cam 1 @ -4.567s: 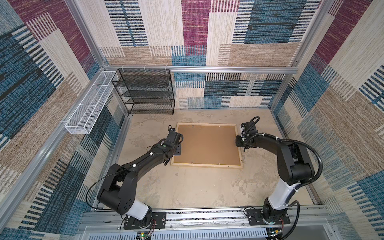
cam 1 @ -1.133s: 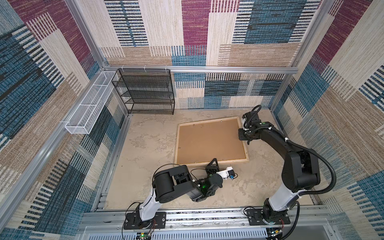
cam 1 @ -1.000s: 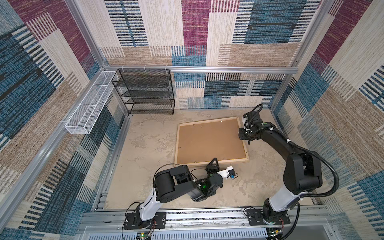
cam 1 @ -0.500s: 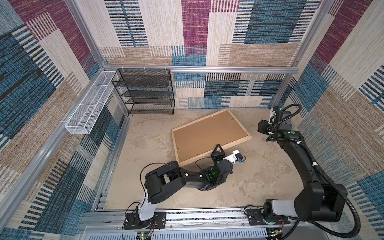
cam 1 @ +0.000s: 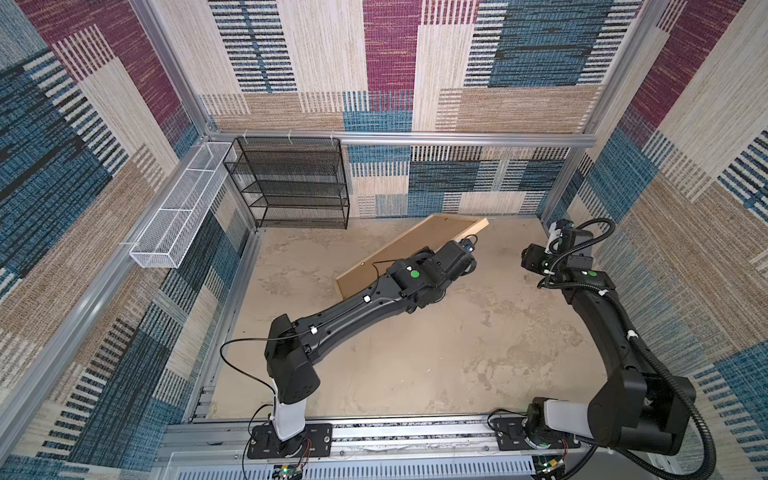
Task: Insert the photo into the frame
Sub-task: 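Tilt the frame upright with the left gripper while right gripper draws back, then lower the frame face-up onto the table with the left gripper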
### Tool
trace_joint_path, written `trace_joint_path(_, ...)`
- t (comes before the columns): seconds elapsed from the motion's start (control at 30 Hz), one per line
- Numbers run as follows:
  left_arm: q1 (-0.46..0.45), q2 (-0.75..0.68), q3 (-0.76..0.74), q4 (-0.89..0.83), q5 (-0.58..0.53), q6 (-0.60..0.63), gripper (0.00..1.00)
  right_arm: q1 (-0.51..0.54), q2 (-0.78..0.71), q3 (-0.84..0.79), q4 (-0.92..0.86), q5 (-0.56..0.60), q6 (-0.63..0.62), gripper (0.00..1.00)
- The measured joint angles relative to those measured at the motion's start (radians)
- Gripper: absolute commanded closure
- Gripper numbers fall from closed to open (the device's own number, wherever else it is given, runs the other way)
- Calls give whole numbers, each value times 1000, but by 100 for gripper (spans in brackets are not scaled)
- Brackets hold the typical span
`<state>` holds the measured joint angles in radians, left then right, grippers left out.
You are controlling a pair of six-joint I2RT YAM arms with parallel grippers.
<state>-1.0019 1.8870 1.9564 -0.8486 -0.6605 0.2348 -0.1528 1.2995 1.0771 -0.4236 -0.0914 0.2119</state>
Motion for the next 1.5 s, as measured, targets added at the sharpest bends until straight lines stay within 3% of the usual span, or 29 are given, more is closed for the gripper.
trace_joint_path(0.37, 153, 178, 564, -415, 280, -151, 100, -2, 11, -7, 20, -40, 4, 41)
trace_joint_path(0.63, 290, 196, 707, -458, 542, -289, 100, -4, 37, -19, 36, -74, 5, 41)
trace_joint_path(0.87, 380, 196, 668, -425, 788, -461, 100, -3, 46, -24, 37, -100, 8, 41)
trace_joint_path(1.1, 406, 190, 598, -356, 946, -605, 100, -3, 48, -27, 37, -111, 8, 41)
trace_joint_path(1.27, 423, 137, 387, -207, 958, -679, 100, -3, 48, -39, 38, -111, 8, 41)
trace_joint_path(1.5, 447, -18, -19, 118, 961, -743, 100, -3, 60, -60, 45, -127, 8, 40)
